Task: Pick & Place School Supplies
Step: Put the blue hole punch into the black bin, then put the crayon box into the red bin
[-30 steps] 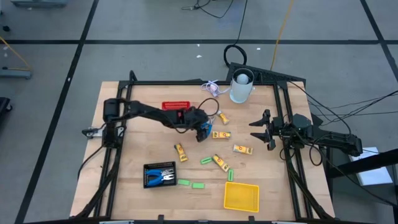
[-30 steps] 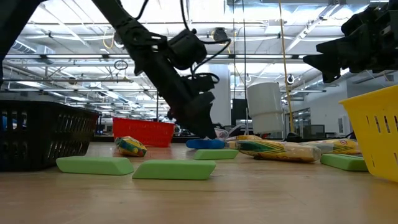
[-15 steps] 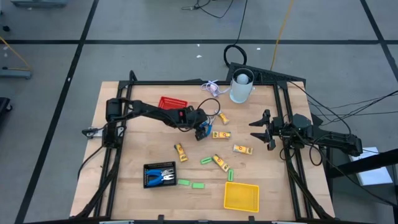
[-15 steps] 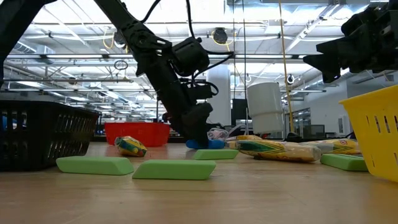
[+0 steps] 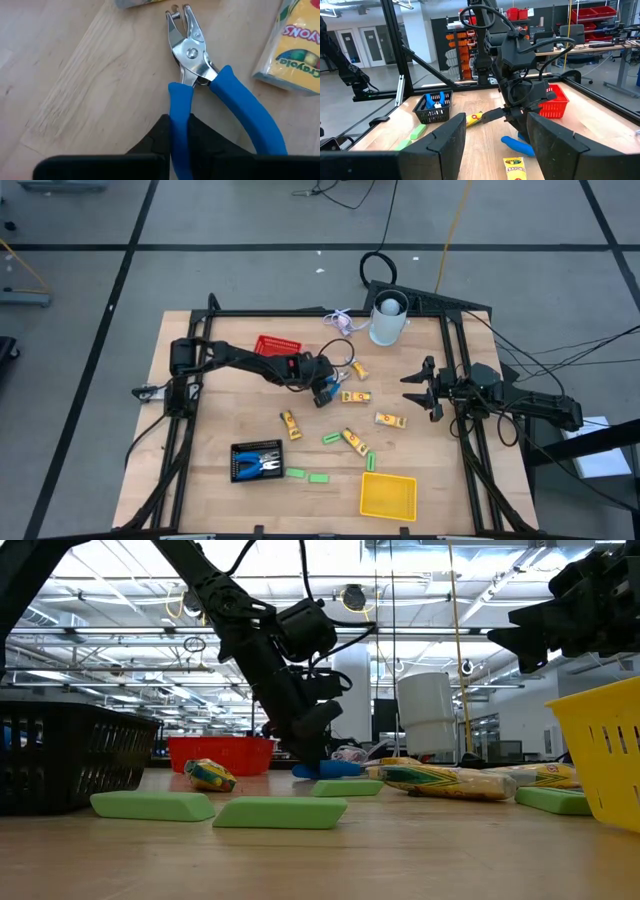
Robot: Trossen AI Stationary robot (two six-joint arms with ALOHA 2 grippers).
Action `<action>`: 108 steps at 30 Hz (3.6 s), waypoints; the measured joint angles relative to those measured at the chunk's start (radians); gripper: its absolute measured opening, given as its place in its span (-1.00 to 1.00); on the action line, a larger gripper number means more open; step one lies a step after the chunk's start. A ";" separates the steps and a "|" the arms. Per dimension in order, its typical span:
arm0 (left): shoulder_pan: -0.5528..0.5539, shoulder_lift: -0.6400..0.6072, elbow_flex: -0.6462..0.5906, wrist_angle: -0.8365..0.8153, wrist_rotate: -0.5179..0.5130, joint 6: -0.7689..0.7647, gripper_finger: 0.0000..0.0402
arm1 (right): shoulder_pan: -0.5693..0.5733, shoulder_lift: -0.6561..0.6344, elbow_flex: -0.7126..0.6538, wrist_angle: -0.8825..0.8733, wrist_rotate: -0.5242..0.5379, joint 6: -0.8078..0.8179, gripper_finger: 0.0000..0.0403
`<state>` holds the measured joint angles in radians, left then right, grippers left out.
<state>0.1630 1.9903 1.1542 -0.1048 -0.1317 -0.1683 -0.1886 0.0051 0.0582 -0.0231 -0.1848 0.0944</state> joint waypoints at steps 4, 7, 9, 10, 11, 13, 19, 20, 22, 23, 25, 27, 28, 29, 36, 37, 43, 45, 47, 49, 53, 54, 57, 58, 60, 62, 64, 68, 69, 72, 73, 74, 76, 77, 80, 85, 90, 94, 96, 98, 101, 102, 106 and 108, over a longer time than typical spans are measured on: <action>0.000 0.000 0.000 -0.001 0.013 0.018 -0.83 | 0.000 0.000 0.000 0.000 0.000 0.000 0.00; -0.008 -0.012 0.000 -0.009 0.027 0.030 -0.83 | 0.000 0.000 0.000 0.000 0.000 0.001 0.00; -0.016 -0.034 0.000 -0.027 0.029 0.035 -0.83 | 0.000 0.000 0.000 0.000 0.000 0.001 0.00; -0.021 -0.047 0.000 -0.031 0.020 0.037 -0.83 | 0.000 0.000 0.000 0.000 0.000 0.001 0.00; -0.028 -0.062 0.000 -0.033 -0.005 0.041 -0.83 | 0.000 0.000 0.000 0.000 0.000 0.002 0.00; -0.043 -0.095 0.000 -0.067 -0.058 0.053 -0.83 | 0.000 0.000 0.000 0.000 0.000 0.002 0.00; -0.110 -0.212 0.000 -0.188 -0.116 0.053 -0.83 | 0.000 0.000 0.000 0.000 0.000 0.002 0.00; -0.129 -0.229 0.000 -0.218 -0.136 0.047 -0.83 | 0.000 0.000 0.000 0.000 0.000 0.002 0.00; -0.178 -0.259 0.000 -0.297 -0.182 0.034 -0.83 | 0.000 0.000 0.000 -0.001 0.000 0.003 0.00; -0.206 -0.274 0.000 -0.331 -0.203 0.020 -0.83 | 0.000 0.000 0.000 -0.002 -0.001 0.002 0.00; -0.264 -0.299 0.000 -0.401 -0.245 -0.012 -0.83 | 0.000 0.000 0.000 -0.002 -0.001 0.002 0.00; -0.324 -0.317 0.000 -0.485 -0.287 -0.059 -0.83 | 0.000 0.000 0.000 -0.002 -0.002 0.002 0.00; -0.353 -0.329 0.000 -0.517 -0.305 -0.084 -0.83 | 0.000 0.000 0.000 -0.002 -0.002 0.002 0.00; -0.381 -0.339 0.000 -0.547 -0.317 -0.110 -0.83 | 0.000 0.000 0.000 -0.002 -0.003 0.001 0.00; -0.543 -0.396 0.000 -0.707 -0.353 -0.281 -0.83 | 0.000 0.004 0.000 0.001 -0.003 -0.001 0.00; -0.562 -0.403 0.000 -0.734 -0.360 -0.312 -0.83 | 0.000 0.005 0.000 0.002 -0.003 0.001 0.00; -0.679 -0.436 0.000 -0.865 -0.345 -0.475 -0.83 | 0.000 0.008 0.000 0.002 -0.002 -0.001 0.00; -0.722 -0.436 0.000 -0.896 -0.340 -0.534 -0.83 | 0.000 0.008 0.000 0.003 -0.002 -0.001 0.00; -0.768 -0.435 -0.001 -0.916 -0.332 -0.585 -0.83 | 0.000 0.008 0.000 0.003 -0.002 -0.001 0.00; -0.814 -0.436 -0.001 -0.926 -0.322 -0.628 -0.83 | 0.000 0.008 0.000 0.003 -0.002 -0.001 0.00; -0.896 -0.435 -0.001 -0.955 -0.310 -0.726 -0.83 | 0.000 0.008 0.000 0.004 -0.002 -0.001 0.00; -0.916 -0.435 -0.001 -0.969 -0.310 -0.754 -0.83 | 0.000 0.008 0.000 0.004 -0.002 -0.001 0.00; -0.974 -0.435 -0.001 -0.981 -0.313 -0.818 -0.83 | 0.000 0.008 0.000 0.004 -0.002 -0.001 0.00; -0.990 -0.435 -0.001 -0.978 -0.314 -0.834 -0.83 | 0.000 0.008 0.000 0.004 -0.002 -0.001 0.00; -1.015 -0.436 -0.013 -0.966 -0.315 -0.856 -0.83 | 0.000 0.008 0.000 0.005 -0.001 -0.001 0.00; -1.022 -0.436 -0.046 -0.938 -0.314 -0.865 -0.83 | 0.000 0.008 0.000 0.005 -0.001 -0.001 0.00; -1.021 -0.436 -0.089 -0.895 -0.315 -0.869 -0.83 | 0.000 0.008 0.000 0.005 -0.001 0.002 0.00; -1.002 -0.436 -0.180 -0.781 -0.292 -0.854 -0.83 | 0.000 0.008 0.000 0.005 0.000 0.007 0.00; -0.995 -0.435 -0.202 -0.741 -0.279 -0.845 -0.83 | 0.000 0.008 0.000 0.005 0.000 0.013 0.00; -0.973 -0.436 -0.254 -0.659 -0.262 -0.827 -0.83 | 0.000 0.008 0.000 0.005 0.000 0.017 0.00; -0.969 -0.437 -0.264 -0.649 -0.262 -0.829 -0.83 | 0.000 0.008 0.000 0.005 0.000 0.018 0.00; -0.967 -0.438 -0.270 -0.648 -0.263 -0.835 -0.83 | 0.000 0.008 0.000 0.005 0.000 0.018 0.00; -0.970 -0.438 -0.274 -0.647 -0.279 -0.841 -0.83 | 0.000 0.008 0.000 0.005 0.000 0.018 0.00; -0.973 -0.437 -0.274 -0.643 -0.287 -0.839 -0.83 | 0.000 0.008 0.000 0.005 0.000 0.018 0.00; -0.979 -0.436 -0.269 -0.633 -0.315 -0.809 -0.73 | 0.000 0.008 0.000 0.005 0.000 0.018 0.00; -0.986 -0.464 -0.266 -0.621 -0.344 -0.782 -0.25 | 0.000 0.008 0.000 0.005 0.000 0.025 0.00; -0.999 -0.508 -0.266 -0.625 -0.403 -0.775 0.11 | 0.000 0.010 0.000 0.004 0.000 0.025 0.00; -1.022 -0.556 -0.266 -0.645 -0.525 -0.755 0.27 | 0.000 0.020 0.000 0.004 0.001 0.025 0.00; -1.032 -0.585 -0.267 -0.654 -0.631 -0.744 0.32 | 0.000 0.031 0.000 0.004 0.004 0.025 0.00; -1.039 -0.620 -0.282 -0.648 -0.741 -0.712 0.33 | 0.000 0.052 -0.011 0.019 0.029 0.027 0.00; -1.034 -0.673 -0.325 -0.591 -0.934 -0.654 0.30 | 0.000 0.100 -0.044 0.095 0.057 0.021 0.00; -1.027 -0.692 -0.353 -0.540 -0.990 -0.615 0.28 | 0.000 0.124 -0.044 0.110 0.065 0.012 0.00; -0.957 -0.789 -0.525 -0.111 -1.000 -0.272 0.22 | 0.001 0.236 -0.044 0.238 0.100 -0.009 0.00; -0.885 -0.832 -0.638 0.217 -0.831 -0.042 0.20 | 0.001 0.298 -0.044 0.322 0.102 -0.025 0.00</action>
<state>-0.7215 1.1582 0.5165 0.1124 -0.9631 -0.2108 -0.1879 0.3027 0.0139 0.2994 -0.0828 0.0694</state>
